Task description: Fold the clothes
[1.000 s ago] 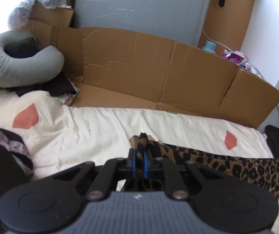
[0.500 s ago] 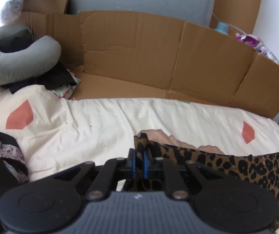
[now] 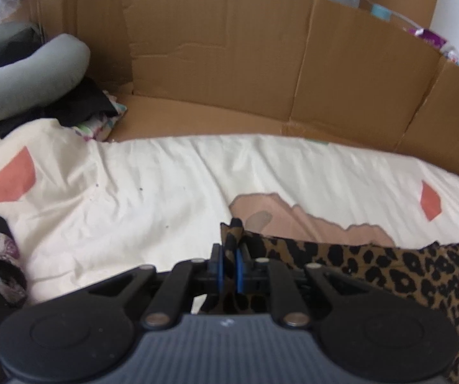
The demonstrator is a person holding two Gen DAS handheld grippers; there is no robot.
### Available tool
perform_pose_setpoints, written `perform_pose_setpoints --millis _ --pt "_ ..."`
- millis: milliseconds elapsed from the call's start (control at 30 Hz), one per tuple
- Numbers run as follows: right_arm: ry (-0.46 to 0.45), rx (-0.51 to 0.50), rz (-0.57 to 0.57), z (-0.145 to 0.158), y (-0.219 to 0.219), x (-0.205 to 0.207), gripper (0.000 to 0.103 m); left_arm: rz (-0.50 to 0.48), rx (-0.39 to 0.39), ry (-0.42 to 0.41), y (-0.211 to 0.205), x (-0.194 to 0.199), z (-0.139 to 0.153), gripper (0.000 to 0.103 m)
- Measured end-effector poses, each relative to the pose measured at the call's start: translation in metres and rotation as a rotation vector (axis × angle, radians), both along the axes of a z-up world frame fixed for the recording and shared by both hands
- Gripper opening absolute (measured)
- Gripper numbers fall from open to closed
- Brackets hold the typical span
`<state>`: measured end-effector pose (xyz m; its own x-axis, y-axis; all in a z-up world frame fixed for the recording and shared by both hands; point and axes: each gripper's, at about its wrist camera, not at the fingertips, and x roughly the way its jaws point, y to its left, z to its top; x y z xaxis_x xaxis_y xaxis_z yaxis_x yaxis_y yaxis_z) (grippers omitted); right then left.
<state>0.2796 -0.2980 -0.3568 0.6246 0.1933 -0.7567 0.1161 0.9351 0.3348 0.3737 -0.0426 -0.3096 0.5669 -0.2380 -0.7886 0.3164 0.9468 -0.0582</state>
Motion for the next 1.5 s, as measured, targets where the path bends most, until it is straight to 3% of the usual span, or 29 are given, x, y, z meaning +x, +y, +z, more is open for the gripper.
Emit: perform_pose_setpoints --millis 333,733,900,933,1133,1267,1433,1500 --pt "-0.017 -0.036 0.023 0.011 0.005 0.012 0.002 -0.008 0.027 0.019 -0.003 0.007 -0.008 0.009" --pt "0.089 -0.045 0.041 -0.034 0.012 0.036 0.002 -0.012 0.103 0.058 -0.018 0.015 -0.044 0.009" --pt "0.105 -0.058 0.047 -0.044 0.015 0.038 0.004 -0.032 0.167 0.025 -0.027 0.011 -0.043 0.014" --pt "0.116 -0.061 0.041 -0.043 0.013 0.038 0.008 -0.026 0.174 0.021 -0.026 0.01 -0.04 0.016" --pt "0.08 -0.088 0.019 -0.016 0.008 0.03 0.014 0.03 0.157 -0.038 -0.022 0.005 -0.01 0.018" --pt "0.008 -0.087 0.065 0.002 0.017 0.021 0.014 0.023 0.073 -0.004 -0.03 -0.004 0.005 0.02" --pt "-0.034 -0.079 0.137 0.013 0.038 0.019 0.014 -0.075 0.003 0.01 -0.061 -0.024 0.015 0.021" --pt "-0.038 -0.073 0.162 0.014 0.048 0.02 0.014 -0.106 -0.018 0.006 -0.071 -0.03 0.019 0.026"
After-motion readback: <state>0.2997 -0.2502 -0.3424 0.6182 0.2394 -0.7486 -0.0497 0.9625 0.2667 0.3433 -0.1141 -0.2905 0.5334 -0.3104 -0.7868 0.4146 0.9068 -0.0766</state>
